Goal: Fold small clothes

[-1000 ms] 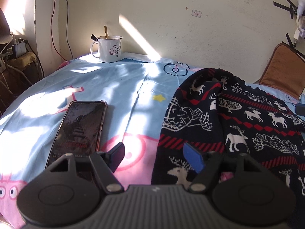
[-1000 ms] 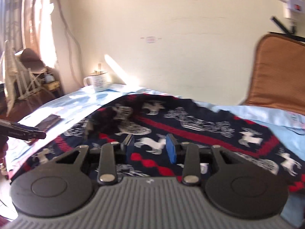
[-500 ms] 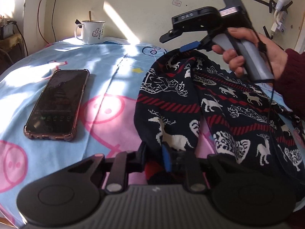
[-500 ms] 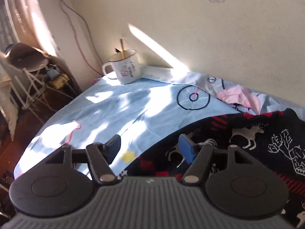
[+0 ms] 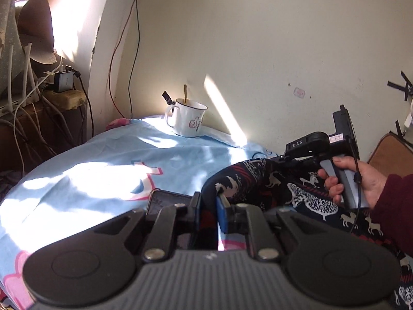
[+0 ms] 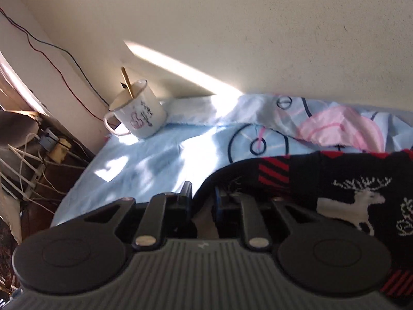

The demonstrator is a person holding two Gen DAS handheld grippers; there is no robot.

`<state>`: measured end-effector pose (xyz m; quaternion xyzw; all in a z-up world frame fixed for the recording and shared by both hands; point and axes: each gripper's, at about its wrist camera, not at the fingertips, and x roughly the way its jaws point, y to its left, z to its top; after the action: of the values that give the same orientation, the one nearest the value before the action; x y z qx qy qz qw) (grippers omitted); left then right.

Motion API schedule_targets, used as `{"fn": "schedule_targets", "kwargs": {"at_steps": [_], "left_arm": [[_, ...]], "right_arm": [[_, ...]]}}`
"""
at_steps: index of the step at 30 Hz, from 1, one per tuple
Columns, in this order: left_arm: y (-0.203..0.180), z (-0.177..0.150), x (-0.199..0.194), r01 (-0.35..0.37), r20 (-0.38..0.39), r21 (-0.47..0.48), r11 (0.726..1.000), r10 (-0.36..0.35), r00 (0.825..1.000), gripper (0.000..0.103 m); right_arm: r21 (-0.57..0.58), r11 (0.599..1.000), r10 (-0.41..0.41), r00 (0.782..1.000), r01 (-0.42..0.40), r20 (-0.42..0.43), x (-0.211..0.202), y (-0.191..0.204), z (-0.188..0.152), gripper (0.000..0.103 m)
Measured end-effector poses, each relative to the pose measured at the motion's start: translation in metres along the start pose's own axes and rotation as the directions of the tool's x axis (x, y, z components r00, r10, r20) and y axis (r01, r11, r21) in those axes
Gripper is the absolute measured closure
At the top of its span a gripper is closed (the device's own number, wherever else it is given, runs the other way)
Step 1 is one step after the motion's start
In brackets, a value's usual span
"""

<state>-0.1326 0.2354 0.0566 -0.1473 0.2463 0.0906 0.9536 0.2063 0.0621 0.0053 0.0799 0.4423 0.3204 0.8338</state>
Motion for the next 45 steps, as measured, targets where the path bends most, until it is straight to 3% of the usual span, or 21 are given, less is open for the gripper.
{"fn": "schedule_targets", "kwargs": {"at_steps": [2,7,11,13,16,20,24,27,29,30,33,35,37,38,39,41,43,45], "left_arm": [[-0.013,-0.009,0.004,0.013,-0.020,0.037,0.999,-0.012,1.000,0.090],[-0.030,-0.032,-0.006,0.099,-0.057,0.083,0.992,-0.095,0.994,0.081],[-0.043,-0.040,-0.021,0.156,-0.073,0.104,0.982,-0.149,0.986,0.079],[-0.054,-0.043,-0.026,0.195,-0.084,0.113,0.974,-0.186,0.979,0.066],[-0.071,-0.051,-0.029,0.234,-0.122,0.138,0.962,-0.218,0.968,0.062],[-0.076,-0.060,-0.033,0.087,-0.110,0.197,0.977,-0.066,0.992,0.056],[-0.047,-0.058,-0.047,-0.034,-0.046,0.119,0.992,0.040,0.998,0.042],[-0.038,-0.059,-0.046,-0.056,-0.048,0.112,0.992,0.062,0.997,0.029],[-0.038,-0.062,-0.035,-0.045,-0.063,0.126,0.991,0.053,0.997,0.028],[-0.041,-0.064,-0.025,-0.049,-0.085,0.135,0.990,0.061,0.994,0.031],[-0.045,-0.069,0.007,-0.018,-0.186,0.151,0.988,0.047,0.981,0.092],[-0.052,-0.069,0.008,0.049,-0.185,0.142,0.989,-0.022,0.983,0.093],[-0.068,-0.067,-0.009,0.185,-0.142,0.175,0.967,-0.161,0.977,0.093],[-0.078,-0.066,-0.019,0.247,-0.122,0.201,0.948,-0.226,0.966,0.093],[-0.087,-0.066,-0.028,0.297,-0.105,0.229,0.927,-0.279,0.954,0.091],[-0.104,-0.064,-0.045,0.384,-0.068,0.275,0.882,-0.380,0.922,0.079],[-0.111,-0.063,-0.055,0.412,-0.029,0.286,0.865,-0.422,0.906,0.016],[-0.114,-0.065,-0.061,0.432,0.015,0.286,0.855,-0.455,0.890,0.005]], "right_arm": [[-0.005,1.000,-0.023,1.000,0.023,0.002,-0.012,-0.009,-0.008,0.077],[-0.056,0.996,0.067,0.998,-0.066,0.017,-0.075,-0.026,-0.043,0.070],[-0.137,0.980,0.142,0.990,-0.142,-0.008,-0.136,-0.034,-0.091,0.064],[-0.204,0.970,0.135,0.991,-0.131,0.003,-0.167,-0.035,-0.121,0.061],[-0.279,0.955,0.104,0.995,-0.098,0.004,-0.192,-0.034,-0.152,0.060],[-0.323,0.945,0.052,0.999,-0.046,0.011,-0.190,-0.023,-0.148,0.059],[-0.285,0.955,0.095,0.995,-0.083,0.029,-0.166,-0.005,-0.118,0.039],[-0.199,0.965,0.174,0.985,-0.171,-0.002,-0.127,0.020,-0.090,0.033],[-0.143,0.966,0.212,0.976,-0.216,-0.040,-0.091,0.040,-0.075,0.032],[-0.123,0.968,0.215,0.975,-0.220,-0.054,-0.074,0.049,-0.069,0.032],[-0.071,0.981,0.171,0.980,-0.178,-0.098,-0.021,0.068,-0.061,0.032],[-0.051,0.993,0.104,0.986,-0.111,-0.130,0.005,0.070,-0.062,0.035],[-0.038,0.993,0.111,0.989,-0.116,-0.097,0.006,0.065,-0.064,0.068],[-0.043,0.990,0.133,0.986,-0.138,-0.102,0.002,0.063,-0.062,0.091],[-0.040,0.986,0.157,0.984,-0.161,-0.089,-0.010,0.056,-0.058,0.092],[-0.043,0.981,0.190,0.981,-0.191,-0.030,-0.041,0.044,-0.048,0.092],[-0.064,0.978,0.200,0.978,-0.196,0.054,-0.086,0.028,-0.034,0.092],[-0.056,0.979,0.200,0.969,-0.194,0.142,-0.137,0.001,-0.023,0.092]]}}
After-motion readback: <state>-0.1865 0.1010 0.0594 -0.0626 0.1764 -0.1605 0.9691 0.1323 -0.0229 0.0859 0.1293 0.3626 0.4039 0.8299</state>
